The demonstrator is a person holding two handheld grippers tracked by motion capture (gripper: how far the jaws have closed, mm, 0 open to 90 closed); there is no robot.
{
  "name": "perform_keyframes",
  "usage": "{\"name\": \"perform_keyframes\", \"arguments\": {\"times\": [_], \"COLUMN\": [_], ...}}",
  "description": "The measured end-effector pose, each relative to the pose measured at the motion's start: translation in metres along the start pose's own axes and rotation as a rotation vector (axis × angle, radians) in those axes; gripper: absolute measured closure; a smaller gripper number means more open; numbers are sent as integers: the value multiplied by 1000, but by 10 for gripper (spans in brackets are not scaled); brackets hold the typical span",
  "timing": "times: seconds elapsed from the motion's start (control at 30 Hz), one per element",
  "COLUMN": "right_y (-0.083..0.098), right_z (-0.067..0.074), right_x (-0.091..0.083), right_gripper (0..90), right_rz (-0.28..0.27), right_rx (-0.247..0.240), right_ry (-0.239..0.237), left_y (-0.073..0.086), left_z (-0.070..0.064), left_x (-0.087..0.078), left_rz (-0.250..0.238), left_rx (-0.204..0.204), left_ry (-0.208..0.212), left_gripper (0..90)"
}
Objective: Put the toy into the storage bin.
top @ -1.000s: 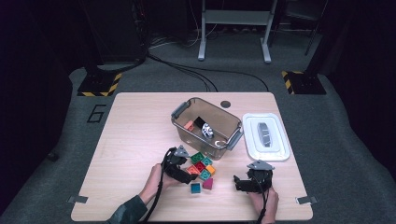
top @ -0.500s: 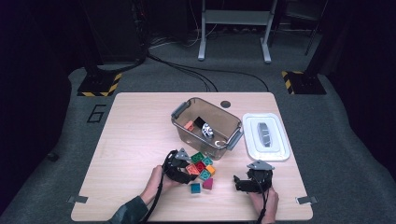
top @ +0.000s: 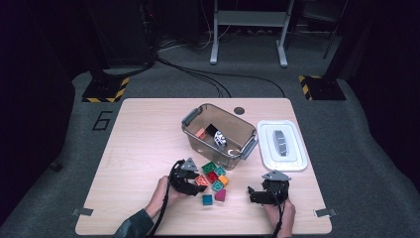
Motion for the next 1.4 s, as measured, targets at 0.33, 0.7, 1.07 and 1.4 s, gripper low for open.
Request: {"name": "perform_keyframes", "arguments": {"times": [0.33,0.7,1.07,1.4], "right_y": [0,0,0,0], "right_z": [1,0,0,0], "right_x": [0,0,0,0], "right_gripper": [35,36,34,36], "right_rz": [-1,0,0,-1], "right_rx": [13,2,1,2], "right_ry": [1,0,-1,0], "left_y": [10,12,5,-9], "left_z": [17,15,19,31], "left_x": [-12,-10,-22,-49], "left_rz": [-1,-16,-42,-70], "left_rx": [-34,-30,-43,-59], "left_ry": [-36,-64,-53,-66], "left_gripper": [418,426,434,434]}}
Point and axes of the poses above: each handheld gripper's, and its own axes: x roughly forward along the jaws, y roughly out of its underside, z roughly to its left, the point moved 10 cm from there along x, roughly forward along the jaws, and after that the axes turned 5 degrees about -z, right-handed, at the moved point
